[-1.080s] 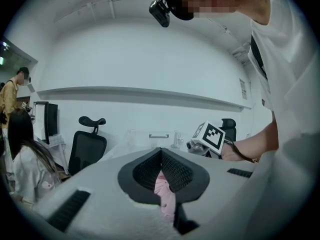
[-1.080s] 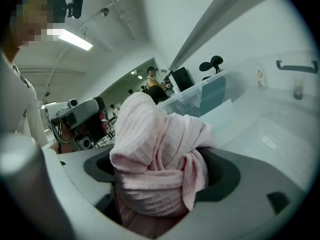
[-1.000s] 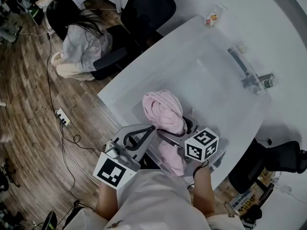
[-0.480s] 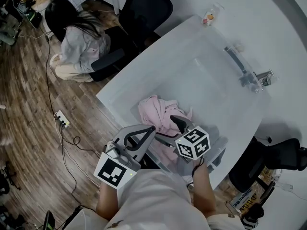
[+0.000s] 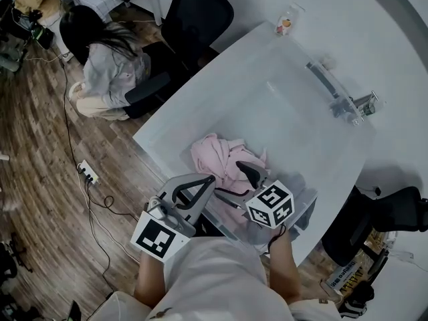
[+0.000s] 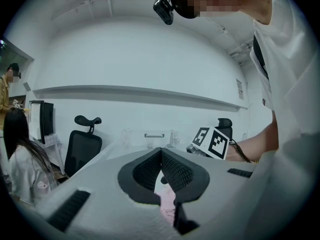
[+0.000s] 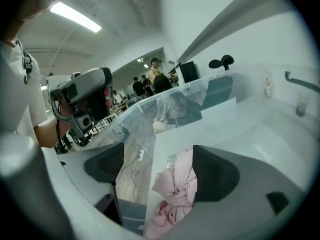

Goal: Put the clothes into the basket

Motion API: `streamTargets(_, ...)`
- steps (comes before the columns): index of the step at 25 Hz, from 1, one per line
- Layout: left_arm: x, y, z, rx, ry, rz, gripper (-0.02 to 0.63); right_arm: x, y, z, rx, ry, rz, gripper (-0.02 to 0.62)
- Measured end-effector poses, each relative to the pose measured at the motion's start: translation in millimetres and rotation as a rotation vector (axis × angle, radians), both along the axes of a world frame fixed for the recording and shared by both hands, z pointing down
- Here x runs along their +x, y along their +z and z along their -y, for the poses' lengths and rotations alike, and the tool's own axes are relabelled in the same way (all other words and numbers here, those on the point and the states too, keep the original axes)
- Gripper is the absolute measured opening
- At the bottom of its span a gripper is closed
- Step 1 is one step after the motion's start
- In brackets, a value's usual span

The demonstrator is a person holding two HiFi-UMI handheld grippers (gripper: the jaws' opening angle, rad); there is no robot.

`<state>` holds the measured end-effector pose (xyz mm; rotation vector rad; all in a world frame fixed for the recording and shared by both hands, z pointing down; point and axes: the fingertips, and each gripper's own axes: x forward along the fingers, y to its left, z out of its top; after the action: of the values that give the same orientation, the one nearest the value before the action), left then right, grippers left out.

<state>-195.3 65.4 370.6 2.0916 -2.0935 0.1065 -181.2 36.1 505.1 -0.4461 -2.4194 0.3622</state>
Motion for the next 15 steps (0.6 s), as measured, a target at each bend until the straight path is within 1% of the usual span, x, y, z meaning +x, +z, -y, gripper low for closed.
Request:
streamTargets(2, 0, -1, 1, 0.005, -0.003, -0.028, 0.006, -1, -17, -1, -0.020, 0.003, 0.074, 0.431)
streamTargets(4, -1, -1, 2, 0.010, -0.007, -0.058, 0.006, -2, -37, 1, -0.020, 0.010, 0.157, 0.414)
streamTargets(7, -3, -6, 3, 0.028, -0.006, -0.087, 0.006, -3, -68, 5, -0.015, 0.030, 0.275, 0.346)
streamTargets(9, -4, -10, 5, 0.043, -0.002, -0.096, 0.006, -2, -87, 9, -0.013, 0.046, 0.340, 0.313)
streamTargets(13, -5, -18, 7, 0.078, 0.008, -0.105, 0.006, 4, -123, 19, 0.006, 0.103, 0.468, 0.158)
streamTargets(14, -5, -21, 9, 0.087, 0.013, -0.105, 0.006, 5, -131, 21, 0.010, 0.112, 0.501, 0.126)
streamTargets(15, -5, -23, 10, 0.096, 0.017, -0.104, 0.006, 7, -139, 23, 0.014, 0.118, 0.532, 0.109)
